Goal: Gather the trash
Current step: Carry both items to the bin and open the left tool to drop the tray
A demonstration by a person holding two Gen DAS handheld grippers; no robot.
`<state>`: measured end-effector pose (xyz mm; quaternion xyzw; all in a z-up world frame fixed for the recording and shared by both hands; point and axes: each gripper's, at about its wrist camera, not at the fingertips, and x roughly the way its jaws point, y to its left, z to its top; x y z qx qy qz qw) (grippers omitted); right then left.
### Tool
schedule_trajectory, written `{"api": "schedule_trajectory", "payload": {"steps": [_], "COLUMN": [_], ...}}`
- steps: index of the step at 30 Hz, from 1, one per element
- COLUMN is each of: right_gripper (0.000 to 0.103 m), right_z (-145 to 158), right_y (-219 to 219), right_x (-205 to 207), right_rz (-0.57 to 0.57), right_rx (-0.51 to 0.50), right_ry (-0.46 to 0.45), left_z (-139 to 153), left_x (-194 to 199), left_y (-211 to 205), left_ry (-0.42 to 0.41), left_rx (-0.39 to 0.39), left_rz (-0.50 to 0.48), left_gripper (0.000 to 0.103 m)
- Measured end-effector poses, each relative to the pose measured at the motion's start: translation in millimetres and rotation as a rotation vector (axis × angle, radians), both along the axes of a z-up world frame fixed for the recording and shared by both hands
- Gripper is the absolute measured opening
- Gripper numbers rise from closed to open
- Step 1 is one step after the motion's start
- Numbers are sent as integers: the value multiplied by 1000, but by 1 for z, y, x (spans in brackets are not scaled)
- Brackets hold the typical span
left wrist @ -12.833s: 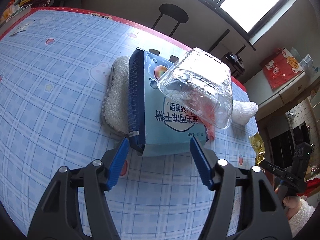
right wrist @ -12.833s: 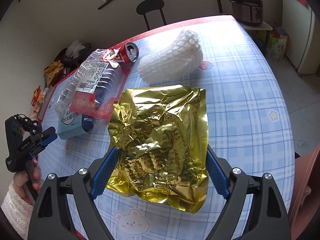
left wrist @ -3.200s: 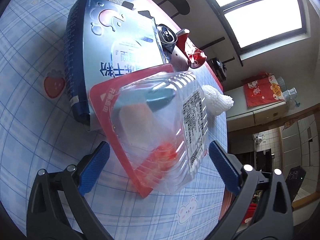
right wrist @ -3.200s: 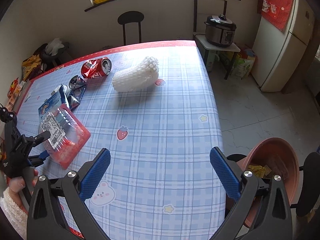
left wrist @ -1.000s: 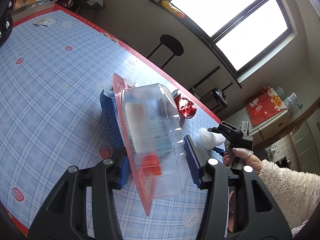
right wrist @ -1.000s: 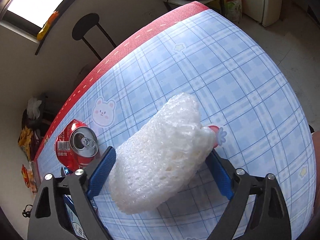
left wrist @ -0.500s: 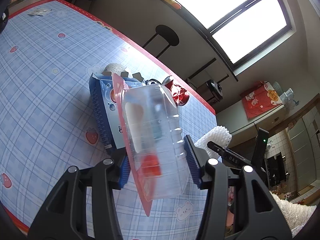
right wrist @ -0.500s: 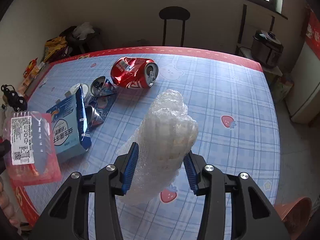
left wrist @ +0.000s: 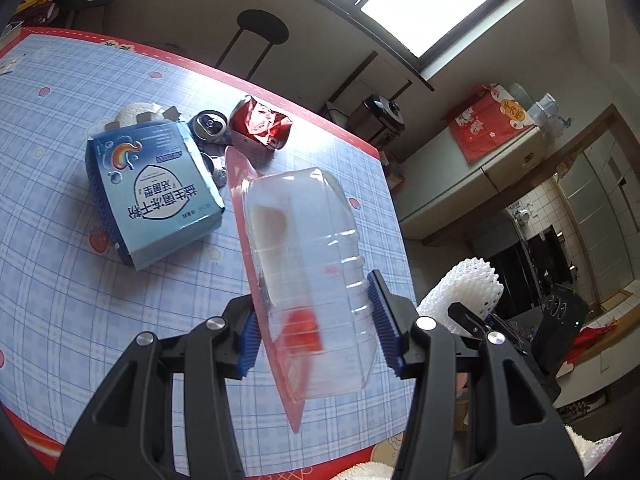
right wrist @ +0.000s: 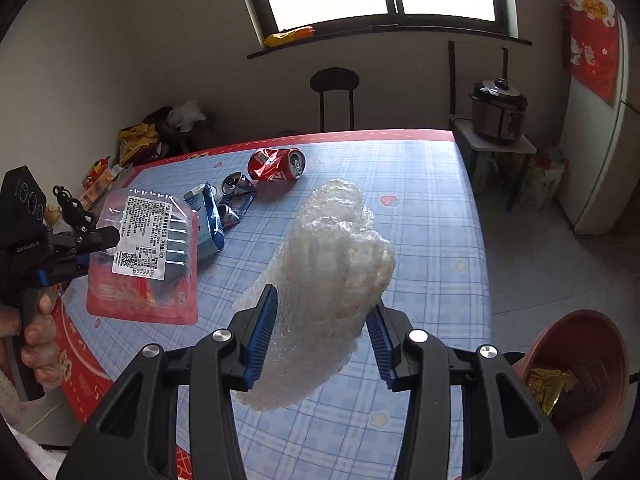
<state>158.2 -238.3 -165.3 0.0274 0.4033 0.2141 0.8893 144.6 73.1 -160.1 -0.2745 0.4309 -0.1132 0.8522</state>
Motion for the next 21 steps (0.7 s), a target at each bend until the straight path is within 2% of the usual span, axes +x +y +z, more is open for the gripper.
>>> {"api": "schedule_trajectory", "payload": {"steps": [7,11,21], "right_gripper": [44,44,44], "right_z": [7,12,25], "right_y": [-83,-132,-242], "right_x": [-41,-61,-95], "right_rz": [-163,-259,-460], "right_rx": [10,23,25], "right_ry": [-33,-58,-105], "left_z": [14,21,19], "left_x": [12,23,41], "left_y": [-68,-121,-262], "left_ry": [0,-14,-35], "left_rx": [-5,24,23], "left_rz": [-143,-241,-471], "left_gripper": [50,50,50]}}
